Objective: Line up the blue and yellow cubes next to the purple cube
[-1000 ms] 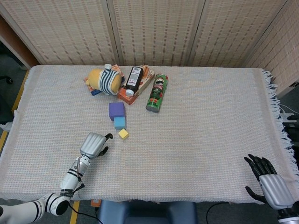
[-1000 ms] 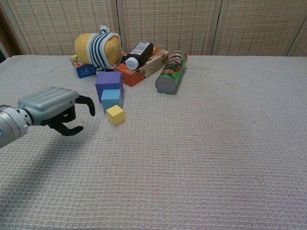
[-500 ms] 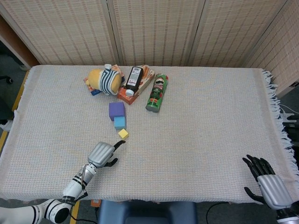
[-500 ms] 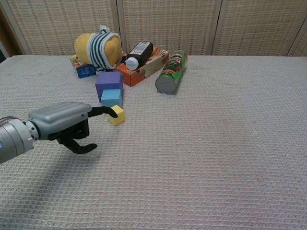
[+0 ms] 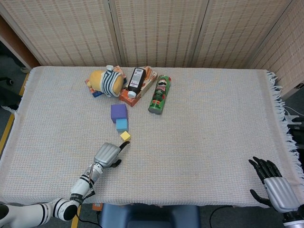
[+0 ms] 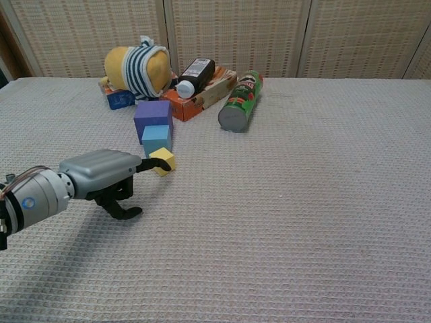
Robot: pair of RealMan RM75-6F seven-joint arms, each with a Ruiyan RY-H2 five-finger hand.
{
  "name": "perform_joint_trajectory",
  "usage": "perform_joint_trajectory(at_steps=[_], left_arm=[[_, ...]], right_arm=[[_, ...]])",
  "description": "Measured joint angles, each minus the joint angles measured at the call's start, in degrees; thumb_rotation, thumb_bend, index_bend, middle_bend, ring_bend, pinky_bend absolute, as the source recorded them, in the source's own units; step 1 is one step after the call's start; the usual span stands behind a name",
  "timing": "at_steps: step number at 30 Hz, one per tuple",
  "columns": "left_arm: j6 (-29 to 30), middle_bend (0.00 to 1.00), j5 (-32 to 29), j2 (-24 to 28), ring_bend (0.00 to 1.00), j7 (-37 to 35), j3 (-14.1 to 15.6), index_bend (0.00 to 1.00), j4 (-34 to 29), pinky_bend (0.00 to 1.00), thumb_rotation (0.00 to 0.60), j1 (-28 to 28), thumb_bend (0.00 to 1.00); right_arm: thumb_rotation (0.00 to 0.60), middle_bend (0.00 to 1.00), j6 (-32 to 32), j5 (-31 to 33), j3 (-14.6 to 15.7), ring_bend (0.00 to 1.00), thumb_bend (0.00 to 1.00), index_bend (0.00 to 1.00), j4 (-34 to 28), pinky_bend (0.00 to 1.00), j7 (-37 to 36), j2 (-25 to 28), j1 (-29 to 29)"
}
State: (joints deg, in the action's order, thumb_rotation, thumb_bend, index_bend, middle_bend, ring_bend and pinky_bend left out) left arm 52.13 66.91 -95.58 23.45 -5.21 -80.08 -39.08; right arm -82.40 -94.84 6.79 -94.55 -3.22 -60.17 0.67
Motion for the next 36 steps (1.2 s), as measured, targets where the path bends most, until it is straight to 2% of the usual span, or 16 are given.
perform_joint_trajectory(at_steps=[16,25,36], left_arm=[[-0.5,1.0,-1.5,-0.4,1.0,1.9,0.7,0.12,0.9,1.0,0.6,-0.7,0.39],[-0.2,1.0,-1.7,-0.7,1.0,1.4,0.5,0.07,1.9,1.0,0.6,-0.8,0.4],[-0.6,1.0,-2.6,-0.3,1.0,1.9,0.8,0.09,2.4,1.0,0.6,-0.9,0.4]], right_arm=[[0.6,0.0,0.0,0.1,0.0,0.0,0.04,0.0,0.0,0.0,0.2,-0.1,0.0],[0.6,0.0,0.1,0.3,-0.1,0.0,0.04,0.0,-0.1,0.0,0.3,-0.1,0.0],[0.6,0.0,0.1,0.4,-0.1,0.0,0.04,0.0,-0.2,0.0,0.4,-0.1,0.0]])
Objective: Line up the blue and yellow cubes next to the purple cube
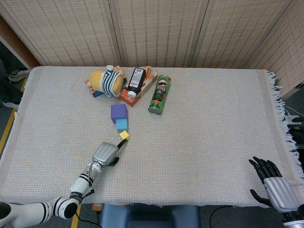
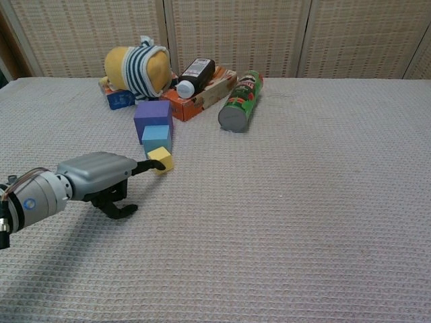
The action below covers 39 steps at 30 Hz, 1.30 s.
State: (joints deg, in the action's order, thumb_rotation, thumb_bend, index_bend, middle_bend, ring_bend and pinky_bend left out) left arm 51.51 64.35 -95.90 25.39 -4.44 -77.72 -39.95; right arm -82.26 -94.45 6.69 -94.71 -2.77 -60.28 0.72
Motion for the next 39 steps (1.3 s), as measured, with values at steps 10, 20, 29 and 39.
perform_joint_trajectory(at_steps=[10,20,29,39], left_arm=[[0.4,1.0,-0.6,0.5,1.0,0.1,-0.1,0.14,0.7,1.0,0.6,0.1,0.4],[0.7,1.0,-0.7,0.9,1.0,-0.2,-0.1,0.16,0.9,1.0,0.6,0.4,0.4],[0.3,1.0,-0.3,0.1,1.0,-0.8,-0.3,0.13,1.4,1.0,0.6,0.0,0.4],[0.4,1.0,-0.5,0.1,1.0,-1.0,-0.5,0.1,1.8,1.0,0.6,-0.1,0.4]], right_arm=[[0.6,0.0,0.0,-0.1,0.0,0.0,0.04,0.0,0.0,0.0,0.0,0.0,0.0],[0.6,0.0,0.1,-0.1,0.1,0.0,0.04,0.0,-0.1,0.0,0.3,-0.1,0.0],[0.6,0.0,0.0,0.0,0.0,0.0,0.04,0.0,0.0,0.0,0.2,-0.1,0.0],[0.6,0.0,-0.4,-0.2,0.0,0.0,0.04,0.0,0.0,0.0,-0.1,0.0,0.2]])
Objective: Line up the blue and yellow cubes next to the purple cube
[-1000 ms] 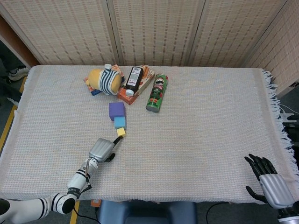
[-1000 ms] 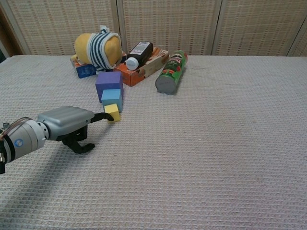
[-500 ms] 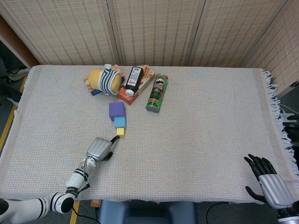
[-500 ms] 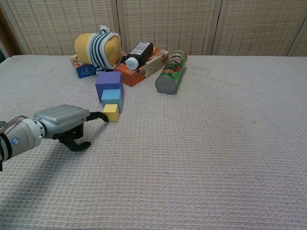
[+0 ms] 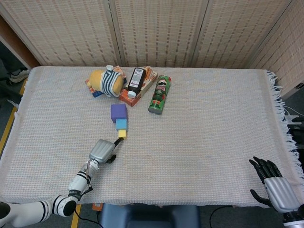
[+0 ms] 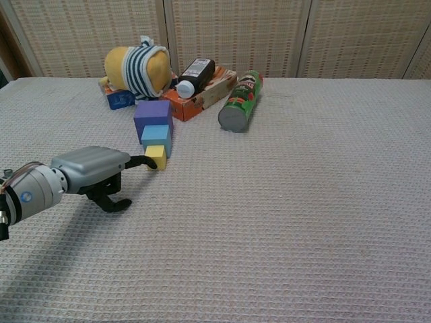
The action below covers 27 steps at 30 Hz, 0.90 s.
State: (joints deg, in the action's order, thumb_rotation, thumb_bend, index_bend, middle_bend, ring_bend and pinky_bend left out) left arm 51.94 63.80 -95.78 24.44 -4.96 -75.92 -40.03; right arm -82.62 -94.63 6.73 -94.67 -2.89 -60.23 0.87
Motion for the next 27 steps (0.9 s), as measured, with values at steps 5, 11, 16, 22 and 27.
perform_joint_trajectory(at_steps=[5,11,16,22,27], left_arm=[[-0.3,1.0,-0.1,-0.3,1.0,0.1,-0.1,0.1,0.3,1.0,0.6,-0.3,0.4],[-0.3,1.0,-0.2,-0.4,1.0,0.2,-0.1,0.09,0.5,1.0,0.6,-0.4,0.4],[0.2,1.0,0.2,0.0,1.0,0.2,0.2,0.12,-0.5,1.0,0.6,-0.1,0.4],[2.1,1.0,1.8,1.3,1.0,0.3,1.0,0.12,-3.6,1.0,0.6,0.9,0.4],[5.9,1.0,4.5,5.0,1.0,-0.7,2.6,0.12,-9.4,1.0,0.6,3.3,0.4]], right_arm=[[0.6,0.0,0.0,0.1,0.0,0.0,0.04,0.0,-0.1,0.0,0.1,0.0,0.0],[0.6,0.0,-0.1,0.1,-0.1,0.0,0.04,0.0,0.0,0.0,-0.1,0.1,0.0],[0.6,0.0,-0.2,0.0,0.0,0.0,0.04,0.0,-0.1,0.0,-0.2,0.2,0.1],[0.6,0.0,-0.6,-0.7,0.2,0.0,0.04,0.0,-0.1,0.0,0.0,0.2,0.3],[0.6,0.0,-1.1,-1.6,0.7,0.0,0.04,0.0,-0.1,0.0,-0.1,0.3,0.5]])
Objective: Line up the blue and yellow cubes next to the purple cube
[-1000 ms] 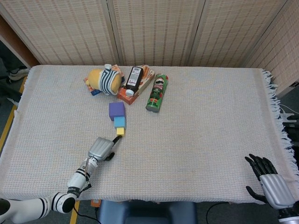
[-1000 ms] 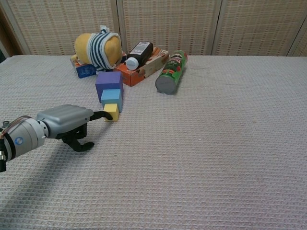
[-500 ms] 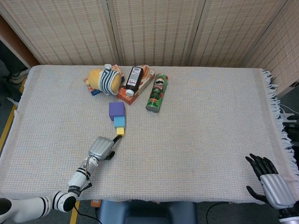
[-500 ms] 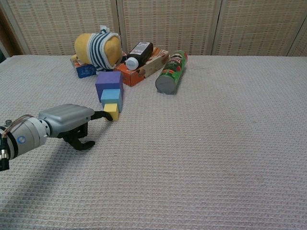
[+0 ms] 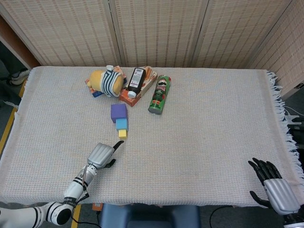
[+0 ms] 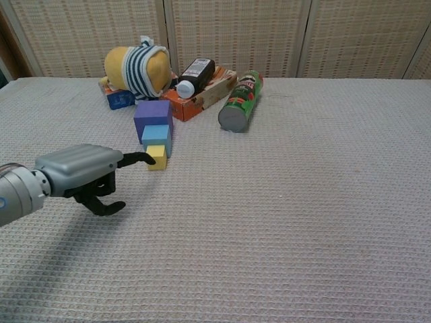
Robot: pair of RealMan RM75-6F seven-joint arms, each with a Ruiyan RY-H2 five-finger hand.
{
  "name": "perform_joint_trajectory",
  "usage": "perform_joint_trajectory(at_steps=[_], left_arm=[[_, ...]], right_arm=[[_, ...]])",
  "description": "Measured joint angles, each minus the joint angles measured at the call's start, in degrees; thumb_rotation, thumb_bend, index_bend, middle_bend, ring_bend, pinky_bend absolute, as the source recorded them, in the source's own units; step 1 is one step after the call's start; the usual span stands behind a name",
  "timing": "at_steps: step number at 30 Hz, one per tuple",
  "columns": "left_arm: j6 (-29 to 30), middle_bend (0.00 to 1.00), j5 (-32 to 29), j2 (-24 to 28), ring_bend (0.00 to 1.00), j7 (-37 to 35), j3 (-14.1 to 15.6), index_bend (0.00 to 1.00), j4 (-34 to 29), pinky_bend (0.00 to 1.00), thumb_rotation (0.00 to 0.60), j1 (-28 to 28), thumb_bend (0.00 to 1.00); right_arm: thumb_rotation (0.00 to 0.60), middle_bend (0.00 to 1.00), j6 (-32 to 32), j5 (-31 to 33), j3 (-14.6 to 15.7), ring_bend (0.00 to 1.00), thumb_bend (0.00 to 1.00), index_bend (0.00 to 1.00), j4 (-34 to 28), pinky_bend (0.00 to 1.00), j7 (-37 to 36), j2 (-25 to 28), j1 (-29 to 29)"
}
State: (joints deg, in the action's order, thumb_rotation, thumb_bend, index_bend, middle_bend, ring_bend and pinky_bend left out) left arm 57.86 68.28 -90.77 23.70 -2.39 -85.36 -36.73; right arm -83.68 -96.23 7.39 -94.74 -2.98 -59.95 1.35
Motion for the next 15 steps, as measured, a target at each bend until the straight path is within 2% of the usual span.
perform_joint_trajectory(at_steps=[2,3,4,6,7,9,10,13,15], left_arm=[[3.6,0.93,2.0,2.9,0.88,-1.4,1.1,0.12,-3.0,0.98,0.6,2.3,0.4],[5.6,0.81,3.0,4.4,0.74,-2.3,1.8,0.12,-4.2,0.9,0.6,3.6,0.4],[7.9,0.66,4.2,6.1,0.59,-3.4,2.6,0.12,-5.4,0.79,0.6,5.0,0.4],[13.6,0.33,7.3,10.9,0.26,-7.3,5.1,0.11,-7.8,0.47,0.6,9.0,0.4],[16.1,0.26,8.7,13.1,0.18,-9.4,6.3,0.1,-8.5,0.39,0.6,10.9,0.4],[22.1,0.18,12.5,17.8,0.09,-15.0,9.4,0.08,-9.5,0.3,0.6,15.6,0.39],[24.9,0.16,14.2,19.2,0.07,-17.4,10.6,0.07,-9.5,0.28,0.6,17.9,0.39],[35.0,0.1,20.1,21.2,0.04,-23.5,13.8,0.03,-7.6,0.27,0.6,26.0,0.39],[39.0,0.08,22.8,21.7,0.03,-25.4,15.4,0.01,-5.8,0.28,0.6,29.5,0.38]], right_arm=[[0.6,0.0,-0.5,-0.3,0.1,0.0,0.04,0.0,0.0,0.0,-0.2,0.1,0.2],[0.6,0.0,-0.8,-0.4,0.2,0.0,0.04,0.0,0.1,0.0,-0.2,0.1,0.3],[0.6,0.0,-1.2,-0.7,0.3,0.0,0.04,0.0,0.1,0.0,-0.2,0.1,0.5],[0.6,0.0,-1.7,-1.0,0.3,0.0,0.04,0.0,0.2,0.0,0.0,-0.1,0.8],[0.6,0.0,-1.8,-1.1,0.3,0.0,0.04,0.0,0.2,0.0,0.4,-0.3,0.8],[0.6,0.0,-1.9,-1.4,0.2,0.0,0.04,0.0,0.2,0.0,1.2,-1.0,0.9],[0.6,0.0,-2.0,-1.7,0.2,0.0,0.04,0.0,0.3,0.0,1.9,-1.4,0.9],[0.6,0.0,-2.1,-2.4,0.4,0.0,0.04,0.0,0.3,0.0,3.7,-2.4,1.1],[0.6,0.0,-2.1,-3.0,0.6,0.0,0.04,0.0,0.4,0.0,4.5,-2.6,1.1]])
